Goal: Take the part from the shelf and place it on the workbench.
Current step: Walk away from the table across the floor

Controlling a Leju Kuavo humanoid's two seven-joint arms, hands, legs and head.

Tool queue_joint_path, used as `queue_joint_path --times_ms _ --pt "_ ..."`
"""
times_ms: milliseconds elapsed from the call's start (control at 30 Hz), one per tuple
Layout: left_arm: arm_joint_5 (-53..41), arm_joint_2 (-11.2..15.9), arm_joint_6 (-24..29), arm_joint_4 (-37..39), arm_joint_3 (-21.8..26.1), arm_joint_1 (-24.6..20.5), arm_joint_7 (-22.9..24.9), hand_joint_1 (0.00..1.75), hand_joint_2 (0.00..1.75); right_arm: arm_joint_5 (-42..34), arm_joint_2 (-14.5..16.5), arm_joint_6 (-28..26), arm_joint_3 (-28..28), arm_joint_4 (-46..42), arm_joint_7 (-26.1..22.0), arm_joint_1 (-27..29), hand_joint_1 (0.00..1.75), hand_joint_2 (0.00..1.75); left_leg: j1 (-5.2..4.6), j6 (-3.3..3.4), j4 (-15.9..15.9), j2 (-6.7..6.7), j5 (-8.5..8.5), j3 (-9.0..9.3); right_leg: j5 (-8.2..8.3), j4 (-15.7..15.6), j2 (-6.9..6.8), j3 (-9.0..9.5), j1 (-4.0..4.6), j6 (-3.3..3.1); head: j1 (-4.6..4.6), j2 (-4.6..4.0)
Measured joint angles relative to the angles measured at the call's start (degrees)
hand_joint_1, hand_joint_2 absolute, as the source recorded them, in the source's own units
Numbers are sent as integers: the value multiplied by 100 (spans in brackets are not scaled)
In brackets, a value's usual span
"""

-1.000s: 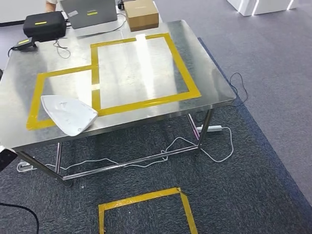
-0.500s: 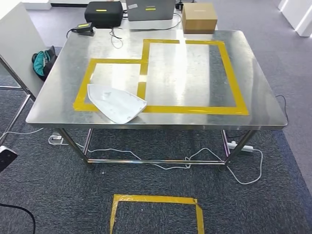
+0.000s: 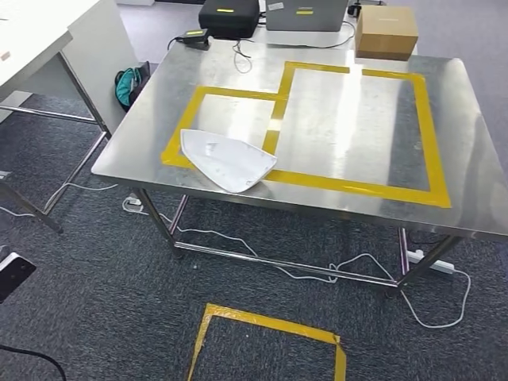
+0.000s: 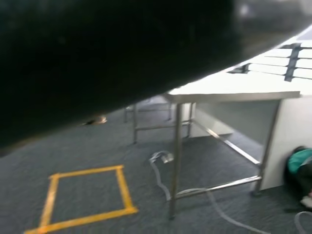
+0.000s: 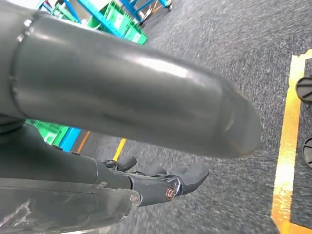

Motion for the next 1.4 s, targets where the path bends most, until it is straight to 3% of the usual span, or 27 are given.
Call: queue_joint_path --times_ms 67,100,167,200,267,333,400,433,467,500,567,600,667,700,733,767,833,900,933,1000,1100,1133,1167,1200,1267,1333,1400 --pt "-8 -61 7 55 25 73 10 0 0 19 -3 3 -36 0 1 -10 0 0 -17 36 -662 216 207 369 -58 10 -131 25 34 65 2 0" --pt "-12 -98 12 89 39 121 12 0 0 26 -5 5 -57 0 4 -13 0 0 -27 65 -792 253 220 438 -84 4 -193 42 51 98 5 0" --pt "-27 -181 24 177 86 248 9 0 0 43 -9 11 -97 -1 13 -32 0 0 -33 140 -822 115 209 437 -114 -33 -319 110 58 156 14 0" --pt "-42 -221 32 222 117 311 1 0 0 48 -10 11 -113 -1 17 -46 0 0 -24 175 -828 48 215 437 -148 -21 -290 133 49 188 15 0" --pt "-68 -301 45 299 164 387 -26 0 0 52 -10 15 -139 -1 18 -57 0 0 1 246 -839 -83 236 435 -384 302 4 26 23 243 36 0" --pt "-85 -381 50 367 180 427 -49 0 0 52 -10 16 -171 0 22 -43 0 0 4 285 -839 -220 242 423 -780 1079 349 -348 10 263 55 0" --pt "-98 -454 48 442 191 477 -58 0 0 53 -11 16 -202 0 26 -37 0 0 -6 296 -836 -381 242 421 -933 1659 439 -674 15 253 55 0" --pt "-107 -484 45 479 203 498 -59 0 0 53 -11 16 -215 0 26 -38 0 0 -10 297 -835 -465 242 425 -831 1632 452 -698 17 240 55 0" --pt "-118 -515 42 514 219 515 -59 0 0 53 -11 17 -227 0 26 -39 0 0 -11 296 -833 -553 242 433 -624 1365 486 -606 16 223 56 0" --pt "-131 -542 38 544 239 527 -60 0 0 52 -11 17 -239 0 26 -39 0 0 -9 292 -832 -639 243 441 -376 948 580 -432 11 205 56 0" --pt "-164 -598 29 603 282 550 -68 0 0 51 -9 17 -265 0 31 -40 0 0 -19 258 -822 -794 247 438 -81 236 821 -126 -7 177 55 0" --pt "-181 -624 24 632 302 567 -75 0 0 51 -8 17 -275 0 34 -42 0 0 -17 226 -822 -862 255 426 -43 78 883 -58 -6 160 54 0" --pt "-213 -670 16 693 344 614 -90 0 0 51 -7 16 -302 0 40 -50 0 0 1 146 -841 -993 285 395 -41 32 790 -22 8 102 52 0" --pt "-228 -694 12 724 369 645 -96 0 0 51 -6 15 -319 -1 42 -59 0 0 8 111 -836 -967 286 380 -24 20 718 -2 10 62 50 0" --pt "-246 -715 8 756 394 666 -102 0 0 49 -5 15 -338 -1 44 -64 0 0 1 82 -773 -835 235 342 -5 2 646 17 4 20 38 0" --pt "-268 -738 3 788 414 671 -109 0 0 47 -1 15 -358 -1 45 -63 0 0 -9 57 -598 -649 115 258 14 -16 567 28 -5 -13 24 0" --pt "-301 -795 -10 852 429 658 -128 0 0 43 10 14 -384 0 56 -50 0 0 -20 21 102 -288 -285 -71 21 -25 402 20 0 -47 -2 0" --pt "-315 -855 -26 913 433 662 -144 0 0 41 17 13 -398 0 67 -45 0 0 -9 -3 752 -211 -532 -368 15 -25 230 -2 5 -53 -6 0" --pt "-319 -877 -31 939 437 670 -150 0 0 40 18 13 -407 0 68 -47 0 0 -6 -8 804 -200 -495 -379 8 -25 148 -16 5 -50 -7 0" --pt "-327 -901 -34 974 450 675 -156 0 0 40 25 13 -422 0 69 -56 0 0 -6 -8 252 -95 -190 -52 -21 -25 -13 -20 4 -32 -7 0" --pt "-352 -924 -41 1001 467 636 -164 0 0 34 36 12 -441 0 74 -52 0 0 -20 41 -760 290 114 537 -93 -11 -231 60 54 51 -1 0" --pt "-366 -935 -45 1011 471 631 -167 0 0 32 37 11 -453 0 77 -53 0 0 -27 72 -842 312 123 578 -111 -15 -299 94 70 83 6 0" --pt "-378 -944 -49 1026 480 638 -170 0 0 31 37 11 -465 -1 79 -61 0 0 -30 110 -842 225 133 566 -121 -29 -369 139 70 112 17 0" --pt "-386 -951 -51 1040 493 653 -172 0 0 31 37 11 -478 -1 81 -75 0 0 -24 150 -850 148 144 559 -134 -36 -382 165 59 148 21 0" --pt "-398 -962 -51 1066 527 655 -173 0 0 27 40 11 -502 -1 84 -86 0 0 -5 223 -866 11 175 546 -311 165 -81 119 32 213 31 0" --pt "-413 -989 -51 1083 543 633 -175 0 0 20 45 11 -522 0 86 -67 0 0 3 267 -869 -128 197 527 -699 844 336 -192 15 240 45 0" --pt "-420 -1022 -53 1109 548 629 -177 0 0 16 48 11 -530 0 88 -50 0 0 -5 279 -867 -286 204 512 -956 1573 442 -574 16 235 45 0"
